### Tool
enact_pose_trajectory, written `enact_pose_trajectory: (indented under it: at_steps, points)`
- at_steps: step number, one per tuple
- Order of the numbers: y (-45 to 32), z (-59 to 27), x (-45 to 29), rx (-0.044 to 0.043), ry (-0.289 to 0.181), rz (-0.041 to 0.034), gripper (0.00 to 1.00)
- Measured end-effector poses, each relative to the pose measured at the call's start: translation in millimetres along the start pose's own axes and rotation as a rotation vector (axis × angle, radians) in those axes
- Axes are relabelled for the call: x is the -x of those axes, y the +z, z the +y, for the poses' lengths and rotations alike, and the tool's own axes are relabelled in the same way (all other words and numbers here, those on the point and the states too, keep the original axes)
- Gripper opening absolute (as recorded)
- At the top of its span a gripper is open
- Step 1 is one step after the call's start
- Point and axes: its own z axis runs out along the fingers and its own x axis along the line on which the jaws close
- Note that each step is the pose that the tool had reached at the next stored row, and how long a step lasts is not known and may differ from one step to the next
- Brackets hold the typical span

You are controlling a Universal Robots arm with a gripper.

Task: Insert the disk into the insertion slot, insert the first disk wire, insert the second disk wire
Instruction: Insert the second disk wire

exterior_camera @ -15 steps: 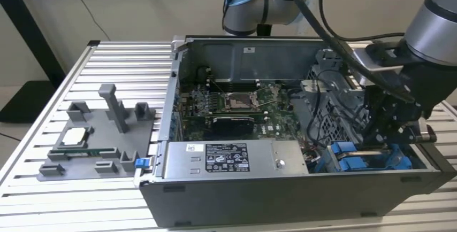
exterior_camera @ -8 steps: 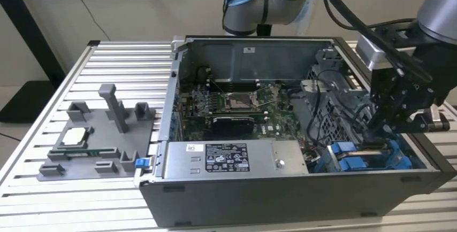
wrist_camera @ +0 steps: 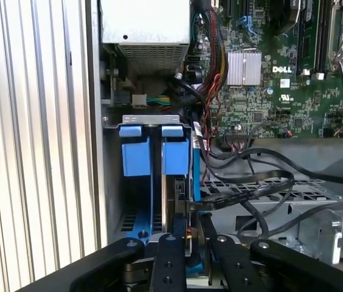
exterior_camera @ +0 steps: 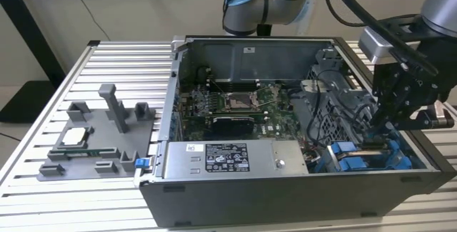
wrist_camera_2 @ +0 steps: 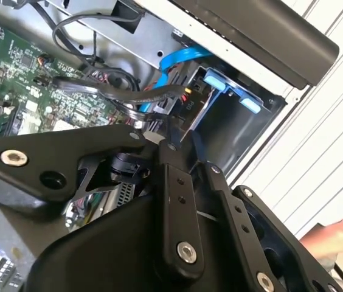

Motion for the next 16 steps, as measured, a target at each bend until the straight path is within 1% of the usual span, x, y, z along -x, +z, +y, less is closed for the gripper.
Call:
enact_pose_trajectory:
  at_steps: [8,16]
  points:
    - [-11.6,-0.8,0.6,0.0000,0.000,-0.0001,1.00]
    - [-12.9,-0.9,0.7,0.0000,0.000,-0.0001,1.00]
